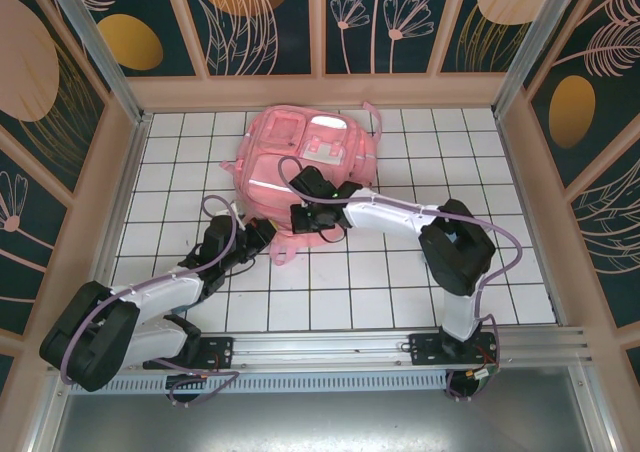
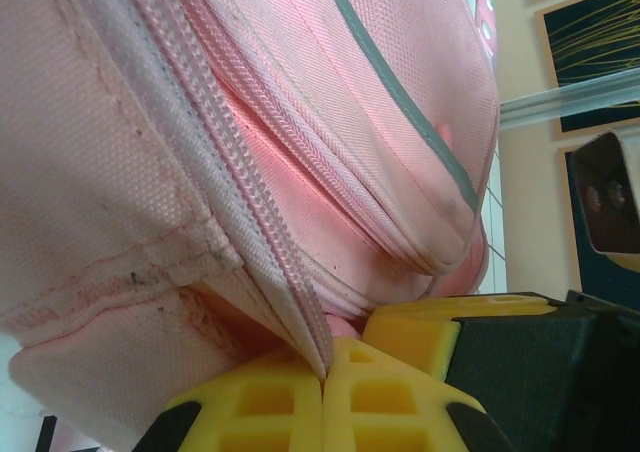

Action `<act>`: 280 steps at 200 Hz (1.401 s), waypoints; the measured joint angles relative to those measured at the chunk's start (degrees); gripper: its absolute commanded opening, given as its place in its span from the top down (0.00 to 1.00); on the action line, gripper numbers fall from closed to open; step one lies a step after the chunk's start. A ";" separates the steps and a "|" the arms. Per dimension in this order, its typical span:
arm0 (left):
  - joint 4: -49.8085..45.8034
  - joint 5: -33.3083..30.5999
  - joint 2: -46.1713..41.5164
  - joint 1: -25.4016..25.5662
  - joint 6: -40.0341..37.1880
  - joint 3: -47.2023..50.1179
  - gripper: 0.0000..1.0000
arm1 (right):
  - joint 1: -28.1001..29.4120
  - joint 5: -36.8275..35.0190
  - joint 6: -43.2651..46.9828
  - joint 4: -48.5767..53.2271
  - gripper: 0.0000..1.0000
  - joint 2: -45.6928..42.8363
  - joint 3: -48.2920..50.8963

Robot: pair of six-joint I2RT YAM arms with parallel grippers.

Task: Pack books, pencil case, and school supplies into a backpack

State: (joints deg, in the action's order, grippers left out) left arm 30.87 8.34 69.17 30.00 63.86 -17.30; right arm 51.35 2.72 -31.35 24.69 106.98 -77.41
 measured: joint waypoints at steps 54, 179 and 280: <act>-2.08 -1.81 -0.39 0.37 -0.02 -0.22 1.00 | 0.94 -12.13 -0.74 2.34 0.97 -5.77 3.45; -6.60 -3.39 -2.86 0.37 -0.11 -1.49 1.00 | -9.70 -24.98 3.04 -1.90 0.97 -9.09 10.45; -10.60 -4.35 -3.67 0.33 -0.85 -2.27 1.00 | -17.27 -24.30 9.75 -3.13 0.57 -6.84 7.54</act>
State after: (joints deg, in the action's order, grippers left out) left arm 20.27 3.99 65.49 30.33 63.00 -19.57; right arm 34.09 -21.58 -21.61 21.56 100.14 -69.87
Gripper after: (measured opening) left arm 0.065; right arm 0.356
